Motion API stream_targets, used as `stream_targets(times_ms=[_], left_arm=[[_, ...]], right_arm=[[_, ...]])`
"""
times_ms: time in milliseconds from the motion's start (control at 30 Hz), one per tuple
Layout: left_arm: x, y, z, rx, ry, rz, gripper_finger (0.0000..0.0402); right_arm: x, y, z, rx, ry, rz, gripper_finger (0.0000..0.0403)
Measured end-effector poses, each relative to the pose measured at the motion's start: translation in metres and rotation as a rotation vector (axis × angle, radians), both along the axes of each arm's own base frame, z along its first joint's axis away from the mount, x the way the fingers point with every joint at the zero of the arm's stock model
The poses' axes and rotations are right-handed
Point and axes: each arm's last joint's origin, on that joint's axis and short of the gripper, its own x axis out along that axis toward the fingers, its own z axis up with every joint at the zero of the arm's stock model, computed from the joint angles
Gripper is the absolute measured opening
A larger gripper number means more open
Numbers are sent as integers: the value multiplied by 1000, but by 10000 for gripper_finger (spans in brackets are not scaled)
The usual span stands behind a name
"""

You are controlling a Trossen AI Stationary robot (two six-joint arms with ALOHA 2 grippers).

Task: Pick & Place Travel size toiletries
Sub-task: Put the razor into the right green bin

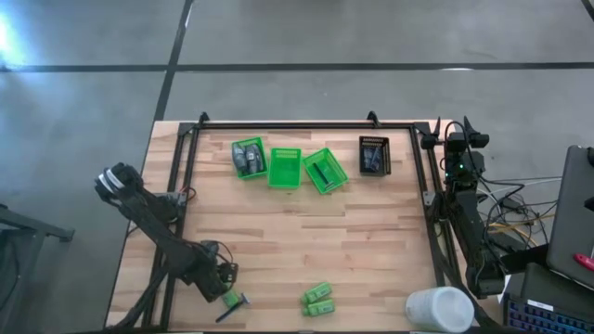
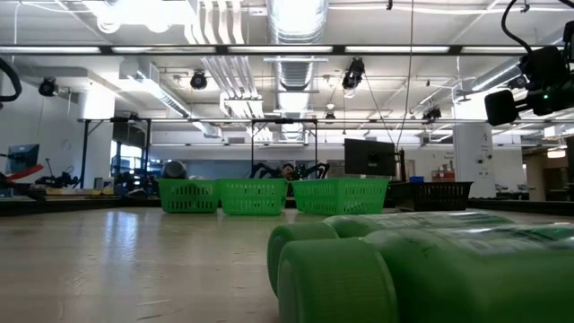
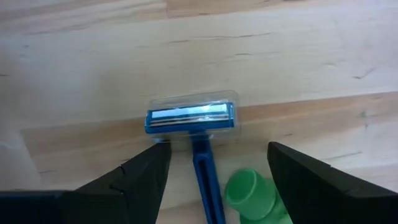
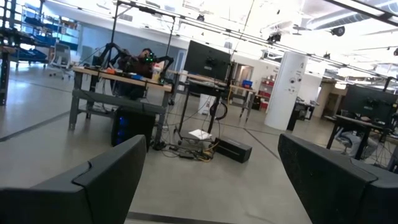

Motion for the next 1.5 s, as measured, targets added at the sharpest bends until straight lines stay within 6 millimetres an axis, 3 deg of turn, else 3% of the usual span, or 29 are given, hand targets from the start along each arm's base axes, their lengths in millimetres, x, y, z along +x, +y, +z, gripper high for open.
stream_targets(times_ms=[167, 533, 867, 1200, 1500], left_arm=[[-3, 2, -1, -10, 14, -16, 259], [-8, 6, -2, -16, 39, -63, 161], [-7, 5, -2, -24, 29, -95, 100], [-6, 4, -2, -28, 20, -116, 58], [-5, 6, 4, 0, -57, -102, 48]], right_arm=[[0, 0, 0, 0, 0, 0, 364], [0, 0, 0, 0, 0, 0, 364], [0, 0, 0, 0, 0, 0, 364], [0, 0, 0, 0, 0, 0, 364], [0, 0, 0, 0, 0, 0, 364]])
